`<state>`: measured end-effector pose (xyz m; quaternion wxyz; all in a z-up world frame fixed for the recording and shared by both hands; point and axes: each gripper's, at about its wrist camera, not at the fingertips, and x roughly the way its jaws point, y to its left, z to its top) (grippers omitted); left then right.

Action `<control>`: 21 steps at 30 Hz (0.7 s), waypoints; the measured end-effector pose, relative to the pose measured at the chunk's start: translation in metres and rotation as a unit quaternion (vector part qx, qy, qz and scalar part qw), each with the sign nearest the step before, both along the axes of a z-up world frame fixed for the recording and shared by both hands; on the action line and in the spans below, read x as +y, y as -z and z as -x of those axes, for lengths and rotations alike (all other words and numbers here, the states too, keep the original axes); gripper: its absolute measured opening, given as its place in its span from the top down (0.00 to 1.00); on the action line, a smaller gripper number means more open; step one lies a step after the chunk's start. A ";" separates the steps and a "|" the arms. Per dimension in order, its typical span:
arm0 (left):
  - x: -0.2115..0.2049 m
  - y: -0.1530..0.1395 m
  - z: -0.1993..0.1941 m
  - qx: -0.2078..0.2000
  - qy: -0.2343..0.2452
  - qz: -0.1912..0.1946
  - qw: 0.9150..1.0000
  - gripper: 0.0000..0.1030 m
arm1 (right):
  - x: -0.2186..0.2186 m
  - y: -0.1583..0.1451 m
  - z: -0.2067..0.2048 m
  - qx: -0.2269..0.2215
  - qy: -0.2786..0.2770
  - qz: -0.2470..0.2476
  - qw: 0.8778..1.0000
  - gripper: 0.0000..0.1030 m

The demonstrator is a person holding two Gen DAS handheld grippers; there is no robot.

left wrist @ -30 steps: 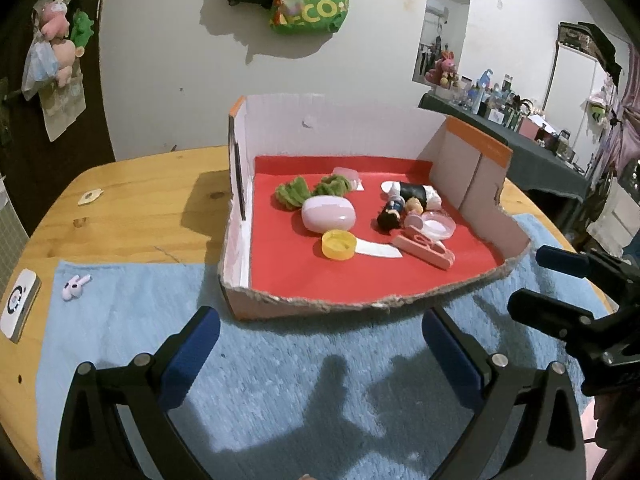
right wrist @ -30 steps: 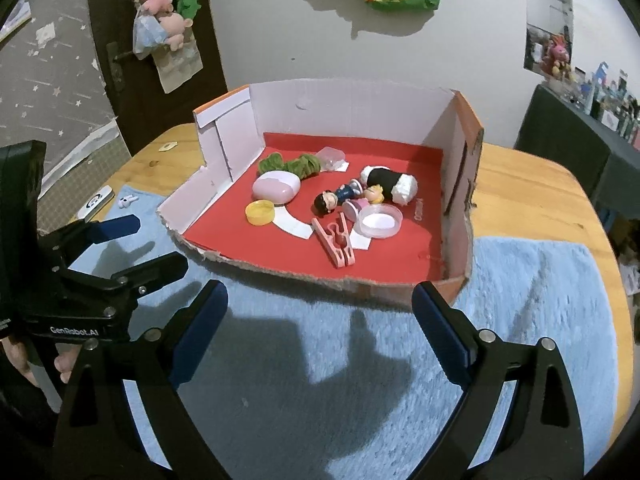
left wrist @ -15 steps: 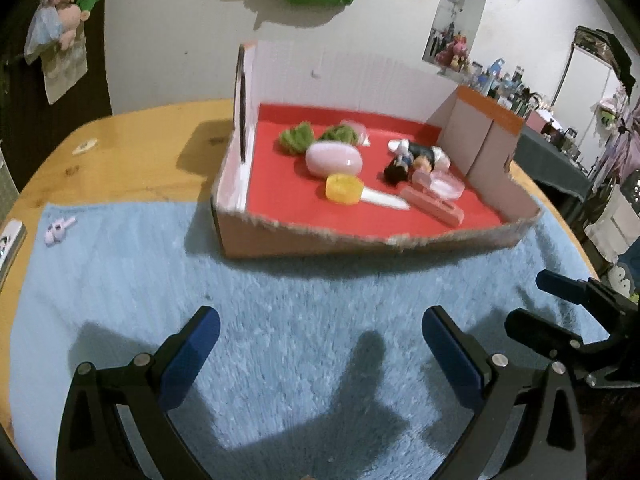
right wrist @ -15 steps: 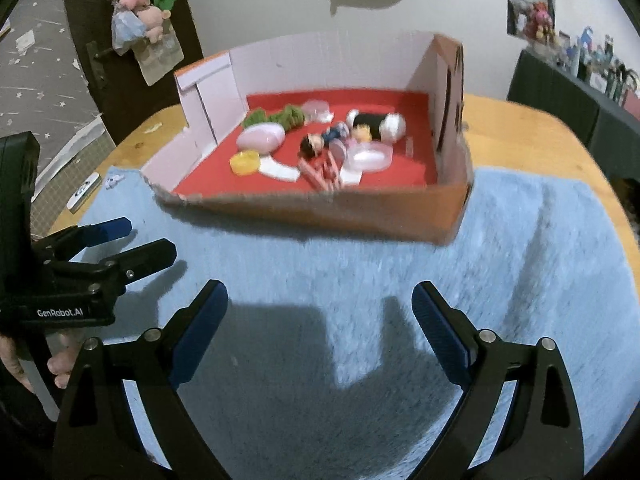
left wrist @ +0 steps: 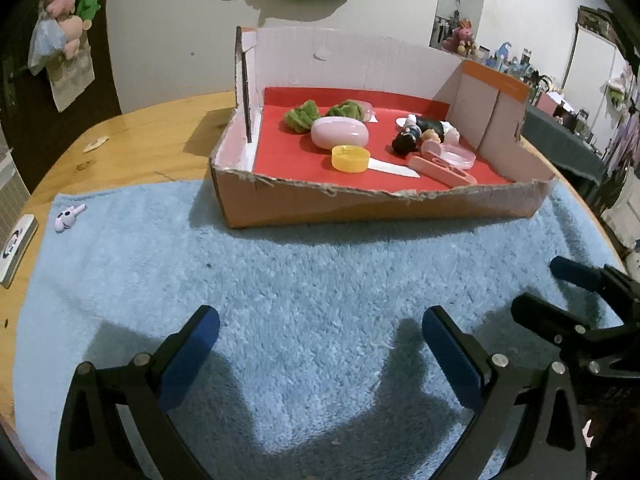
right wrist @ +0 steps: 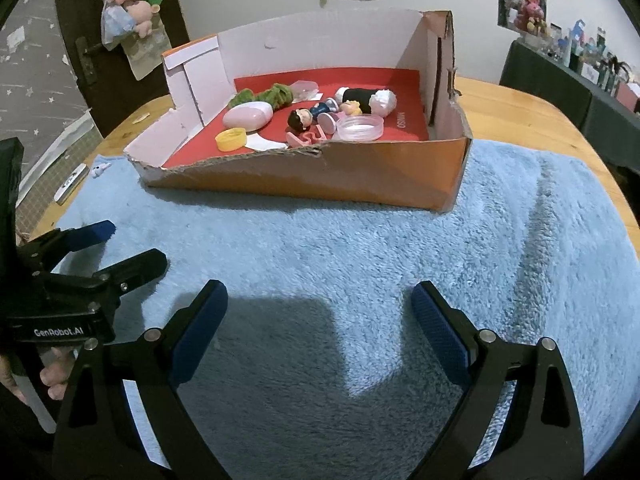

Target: Organize objects

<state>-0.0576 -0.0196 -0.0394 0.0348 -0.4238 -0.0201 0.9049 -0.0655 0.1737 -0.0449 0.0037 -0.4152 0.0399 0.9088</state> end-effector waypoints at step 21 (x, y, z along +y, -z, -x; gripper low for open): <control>-0.006 0.002 -0.007 0.001 -0.012 0.014 1.000 0.00 | -0.004 0.005 -0.002 0.014 0.015 -0.031 0.999 0.08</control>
